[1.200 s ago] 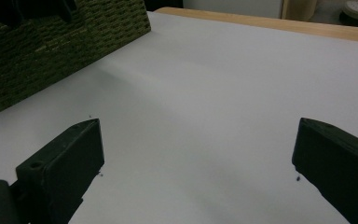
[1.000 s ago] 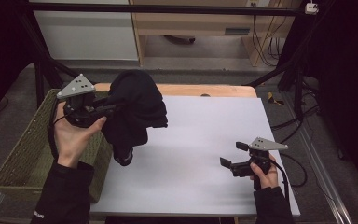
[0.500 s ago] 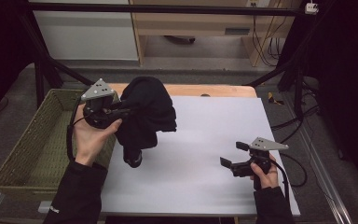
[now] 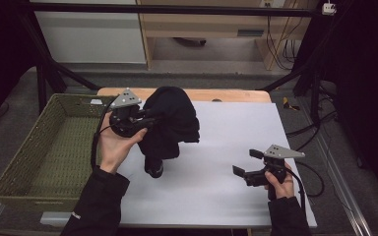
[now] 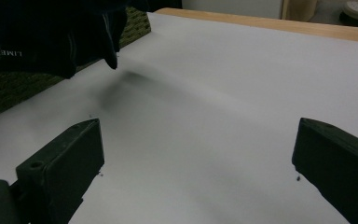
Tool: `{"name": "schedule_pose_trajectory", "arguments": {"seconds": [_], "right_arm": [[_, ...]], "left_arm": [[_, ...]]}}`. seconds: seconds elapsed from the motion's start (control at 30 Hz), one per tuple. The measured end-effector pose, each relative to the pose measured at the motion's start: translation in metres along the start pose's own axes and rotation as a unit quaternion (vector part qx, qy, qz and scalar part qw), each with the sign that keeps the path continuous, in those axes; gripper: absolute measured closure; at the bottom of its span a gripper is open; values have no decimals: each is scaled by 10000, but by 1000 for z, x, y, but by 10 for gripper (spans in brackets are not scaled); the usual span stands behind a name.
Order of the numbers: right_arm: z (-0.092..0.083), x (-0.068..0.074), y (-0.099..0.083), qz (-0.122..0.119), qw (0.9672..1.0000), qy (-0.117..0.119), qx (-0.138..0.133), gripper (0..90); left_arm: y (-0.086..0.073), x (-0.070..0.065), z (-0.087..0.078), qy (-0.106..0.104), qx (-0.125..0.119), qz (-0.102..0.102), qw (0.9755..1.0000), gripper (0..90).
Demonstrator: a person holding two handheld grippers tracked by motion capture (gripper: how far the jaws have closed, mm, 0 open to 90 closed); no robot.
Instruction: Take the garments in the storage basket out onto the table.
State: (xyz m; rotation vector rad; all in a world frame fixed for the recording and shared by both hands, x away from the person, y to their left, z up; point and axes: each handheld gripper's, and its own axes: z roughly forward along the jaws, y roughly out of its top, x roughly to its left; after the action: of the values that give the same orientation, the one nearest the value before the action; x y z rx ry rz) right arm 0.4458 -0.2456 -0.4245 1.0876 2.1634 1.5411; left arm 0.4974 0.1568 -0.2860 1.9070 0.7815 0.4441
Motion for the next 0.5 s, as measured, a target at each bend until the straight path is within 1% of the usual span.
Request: {"name": "schedule_pose_trajectory", "arguments": {"seconds": [0.3, 0.5], "right_arm": [[0, 0, 0, -12, 10000, -6, -2, 23], [-1, 0, 0, -12, 10000, -6, -5, 23]], "left_arm": [[-8, -10, 24, -114, 99, 40, 9999, 692], [-13, -13, 39, -168, 195, 63, 9996, 690]]}}
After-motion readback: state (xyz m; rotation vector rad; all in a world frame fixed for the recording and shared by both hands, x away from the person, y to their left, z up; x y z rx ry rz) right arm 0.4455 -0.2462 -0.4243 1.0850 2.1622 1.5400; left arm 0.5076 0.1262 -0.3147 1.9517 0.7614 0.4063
